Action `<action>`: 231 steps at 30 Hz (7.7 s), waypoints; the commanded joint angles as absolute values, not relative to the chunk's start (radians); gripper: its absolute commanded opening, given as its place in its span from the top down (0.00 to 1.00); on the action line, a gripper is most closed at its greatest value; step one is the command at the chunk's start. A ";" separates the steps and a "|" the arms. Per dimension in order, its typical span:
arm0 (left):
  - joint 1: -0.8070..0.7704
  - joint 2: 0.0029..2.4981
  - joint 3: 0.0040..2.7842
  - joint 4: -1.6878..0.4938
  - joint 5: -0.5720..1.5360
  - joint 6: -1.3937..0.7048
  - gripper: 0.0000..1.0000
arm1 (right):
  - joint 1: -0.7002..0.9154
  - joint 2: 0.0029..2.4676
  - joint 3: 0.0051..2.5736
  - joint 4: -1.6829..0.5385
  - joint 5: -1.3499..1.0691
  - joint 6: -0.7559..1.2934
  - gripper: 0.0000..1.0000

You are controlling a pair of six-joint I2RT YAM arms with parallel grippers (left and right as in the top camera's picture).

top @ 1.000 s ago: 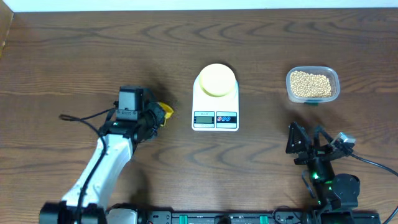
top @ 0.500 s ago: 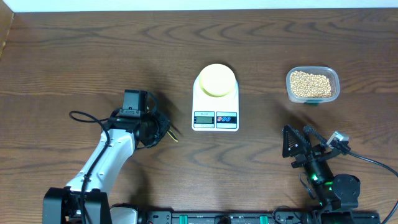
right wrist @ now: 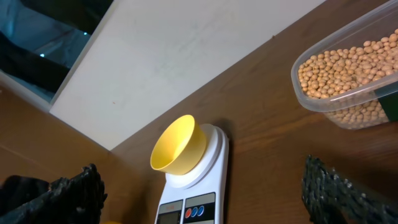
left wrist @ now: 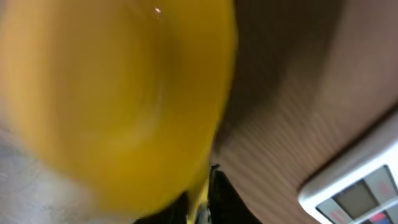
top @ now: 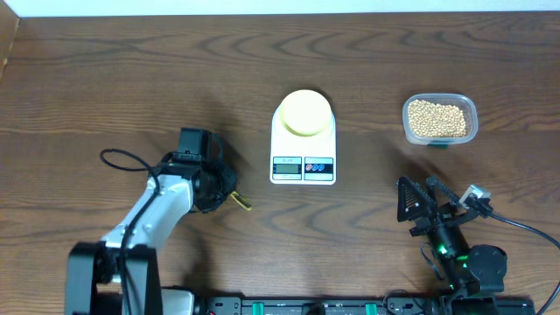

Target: Scoop item into bowl and weigh 50g on scale

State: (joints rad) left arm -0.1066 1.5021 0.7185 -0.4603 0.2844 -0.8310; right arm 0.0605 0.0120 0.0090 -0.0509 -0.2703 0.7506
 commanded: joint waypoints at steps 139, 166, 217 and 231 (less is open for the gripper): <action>-0.838 1.150 0.724 0.600 0.021 -1.150 0.93 | 0.329 0.864 0.451 0.636 -0.785 1.533 0.76; -0.838 1.150 0.724 0.600 0.010 -1.151 0.93 | 0.373 0.864 0.451 0.637 -0.784 1.556 0.79; -0.765 1.142 0.724 0.295 -0.203 -0.655 0.31 | 0.303 0.862 0.451 0.393 -0.796 1.184 0.98; -0.466 1.039 0.725 0.065 0.564 -0.743 0.42 | 0.284 0.862 0.451 0.039 -0.841 0.741 0.98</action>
